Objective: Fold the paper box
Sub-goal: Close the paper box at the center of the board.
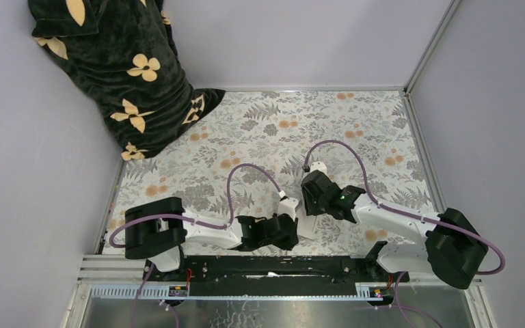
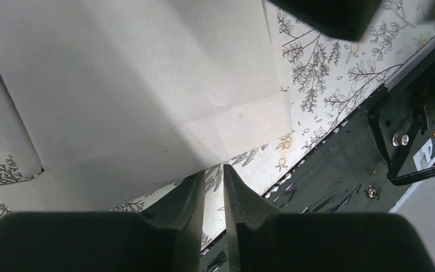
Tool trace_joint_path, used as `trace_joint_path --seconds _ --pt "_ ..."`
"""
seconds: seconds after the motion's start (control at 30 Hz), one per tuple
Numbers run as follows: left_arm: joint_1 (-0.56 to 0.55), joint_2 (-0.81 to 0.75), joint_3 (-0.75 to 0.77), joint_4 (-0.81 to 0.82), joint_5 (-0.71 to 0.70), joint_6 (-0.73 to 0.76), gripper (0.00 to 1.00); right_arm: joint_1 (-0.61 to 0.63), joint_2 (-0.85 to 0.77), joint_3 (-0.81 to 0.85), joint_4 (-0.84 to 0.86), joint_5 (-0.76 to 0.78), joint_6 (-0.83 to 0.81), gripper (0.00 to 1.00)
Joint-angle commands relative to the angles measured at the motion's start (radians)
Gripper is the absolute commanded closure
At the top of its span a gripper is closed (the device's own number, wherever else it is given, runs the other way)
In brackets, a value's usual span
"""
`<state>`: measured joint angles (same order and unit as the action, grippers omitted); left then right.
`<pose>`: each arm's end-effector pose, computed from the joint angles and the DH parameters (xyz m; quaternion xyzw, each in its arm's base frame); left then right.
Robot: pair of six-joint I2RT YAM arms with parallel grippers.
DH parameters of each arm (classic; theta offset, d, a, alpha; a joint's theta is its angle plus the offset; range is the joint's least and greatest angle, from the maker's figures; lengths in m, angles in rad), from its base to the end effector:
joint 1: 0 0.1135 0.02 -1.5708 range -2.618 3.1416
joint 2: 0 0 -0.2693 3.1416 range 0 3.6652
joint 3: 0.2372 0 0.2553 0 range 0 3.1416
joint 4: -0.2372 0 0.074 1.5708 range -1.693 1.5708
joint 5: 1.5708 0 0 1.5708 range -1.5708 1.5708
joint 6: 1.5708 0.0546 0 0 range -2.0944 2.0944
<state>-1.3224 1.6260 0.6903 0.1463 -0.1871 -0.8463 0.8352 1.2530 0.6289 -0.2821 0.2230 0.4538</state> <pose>0.0886 -0.3079 0.1276 0.1825 0.9030 -0.2948 0.2536 0.1772 0.1778 0.1728 -0.1424 0.9293 0.1107 0.3224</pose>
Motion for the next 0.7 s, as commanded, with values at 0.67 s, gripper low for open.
trace_joint_path --seconds 0.67 --pt "0.190 -0.042 -0.147 0.061 0.008 0.036 0.76 0.100 -0.053 0.044 0.002 -0.103 -0.145 0.64"
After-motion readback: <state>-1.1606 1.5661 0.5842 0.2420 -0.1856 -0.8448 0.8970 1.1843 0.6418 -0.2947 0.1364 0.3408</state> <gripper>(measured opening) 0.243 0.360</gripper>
